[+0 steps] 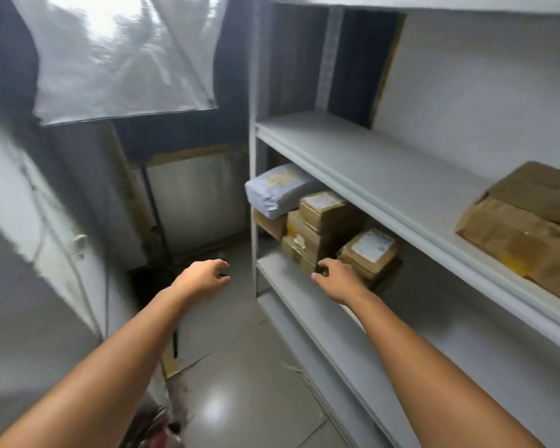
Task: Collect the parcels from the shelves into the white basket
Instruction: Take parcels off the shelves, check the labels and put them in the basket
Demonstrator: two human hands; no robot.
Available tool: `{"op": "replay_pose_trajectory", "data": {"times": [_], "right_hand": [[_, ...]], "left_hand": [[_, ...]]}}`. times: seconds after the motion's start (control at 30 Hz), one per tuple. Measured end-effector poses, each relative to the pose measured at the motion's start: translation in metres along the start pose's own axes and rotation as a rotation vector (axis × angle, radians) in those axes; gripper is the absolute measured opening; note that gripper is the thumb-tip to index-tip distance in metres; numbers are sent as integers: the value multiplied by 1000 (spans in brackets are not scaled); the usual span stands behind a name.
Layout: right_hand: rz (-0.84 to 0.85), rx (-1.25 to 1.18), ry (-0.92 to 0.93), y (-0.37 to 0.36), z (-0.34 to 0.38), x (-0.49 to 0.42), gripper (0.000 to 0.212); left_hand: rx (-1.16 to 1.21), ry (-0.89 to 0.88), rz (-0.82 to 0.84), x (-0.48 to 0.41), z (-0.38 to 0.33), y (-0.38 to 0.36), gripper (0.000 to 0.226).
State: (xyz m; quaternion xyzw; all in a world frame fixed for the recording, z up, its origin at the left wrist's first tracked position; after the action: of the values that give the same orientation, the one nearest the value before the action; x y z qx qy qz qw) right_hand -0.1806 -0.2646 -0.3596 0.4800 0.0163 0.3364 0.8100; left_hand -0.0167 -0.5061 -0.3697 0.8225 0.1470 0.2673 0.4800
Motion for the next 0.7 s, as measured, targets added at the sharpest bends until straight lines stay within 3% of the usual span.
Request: {"op": "replay_pose_trajectory", "data": {"times": [0.4,0.57,0.7], "right_hand": [[-375,-197,-319,51,-128,-44,45],[-516,-367,-378,41,-151,-83,48],[-535,-573,-427,24,-165,-110,58]], "left_hand": [[10,-409,184,-137,-174,-86,43],[223,-430,223,-190,-215,-115,60],[414,-423,327,-217,-231,-140,71]]}}
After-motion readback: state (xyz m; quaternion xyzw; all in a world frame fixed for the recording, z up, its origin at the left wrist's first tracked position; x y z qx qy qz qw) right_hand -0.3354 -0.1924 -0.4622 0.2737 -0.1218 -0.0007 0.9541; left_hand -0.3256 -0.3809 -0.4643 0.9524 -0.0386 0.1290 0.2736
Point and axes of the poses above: each hand's wrist, its own x-axis away from the middle knuckle, its own y-axis out of the back of the hand, z = x × y, the point moved 3 cm from there along -x, towards the middle knuckle, and after that the axes turned 4 degrees about z, right-handed, at the moved point
